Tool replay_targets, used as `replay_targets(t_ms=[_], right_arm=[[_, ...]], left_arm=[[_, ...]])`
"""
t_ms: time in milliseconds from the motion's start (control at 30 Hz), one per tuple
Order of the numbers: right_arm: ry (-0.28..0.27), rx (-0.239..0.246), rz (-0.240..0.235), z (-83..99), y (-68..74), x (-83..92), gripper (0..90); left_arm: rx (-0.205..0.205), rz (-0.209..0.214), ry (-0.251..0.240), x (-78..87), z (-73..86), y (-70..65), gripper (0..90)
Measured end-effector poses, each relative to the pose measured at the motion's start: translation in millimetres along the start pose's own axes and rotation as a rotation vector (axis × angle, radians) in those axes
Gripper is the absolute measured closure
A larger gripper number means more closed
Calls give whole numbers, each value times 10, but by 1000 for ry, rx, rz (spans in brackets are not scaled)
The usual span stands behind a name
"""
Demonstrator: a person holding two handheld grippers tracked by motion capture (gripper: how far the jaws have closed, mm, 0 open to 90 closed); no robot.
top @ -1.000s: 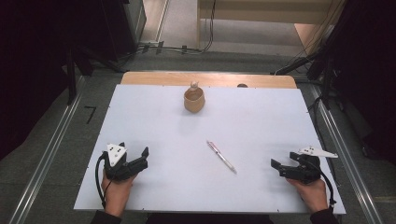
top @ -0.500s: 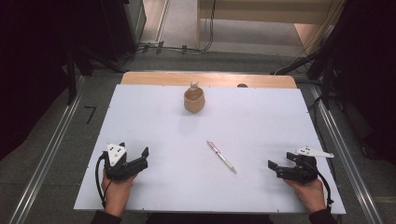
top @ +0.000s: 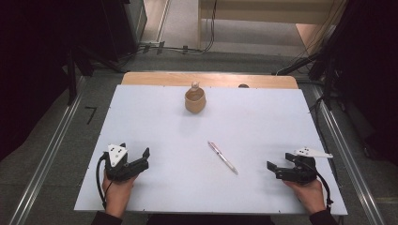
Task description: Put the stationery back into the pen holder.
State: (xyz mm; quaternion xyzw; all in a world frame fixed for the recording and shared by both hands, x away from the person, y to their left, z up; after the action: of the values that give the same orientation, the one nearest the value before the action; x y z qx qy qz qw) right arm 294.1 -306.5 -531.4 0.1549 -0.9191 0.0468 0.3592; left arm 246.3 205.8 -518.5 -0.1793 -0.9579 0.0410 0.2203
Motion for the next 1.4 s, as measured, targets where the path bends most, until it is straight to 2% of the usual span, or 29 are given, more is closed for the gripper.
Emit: replay_targets(t_ms=[467, 1400], right_arm=[[3, 20, -18, -15, 94, -23, 51], [20, 68, -74, -45, 376, -108, 52]], left_arm=[[-1, 2, 2, -1, -1, 0, 146], [1, 4, 6, -10, 6, 2, 148]])
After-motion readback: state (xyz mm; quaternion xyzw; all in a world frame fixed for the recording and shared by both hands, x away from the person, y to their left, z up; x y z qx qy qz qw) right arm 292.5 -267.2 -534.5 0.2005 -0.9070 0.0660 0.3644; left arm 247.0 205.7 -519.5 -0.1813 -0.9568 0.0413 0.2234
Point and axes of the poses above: each handheld gripper's, and its own axes: x roughly backward along the jaws, z roughly out of its underside, y roughly to its left, the point moved 3 cm from there along -x, roughly forward along the jaws, and after that the axes turned 14 degrees about z, right-handed, at the moved point
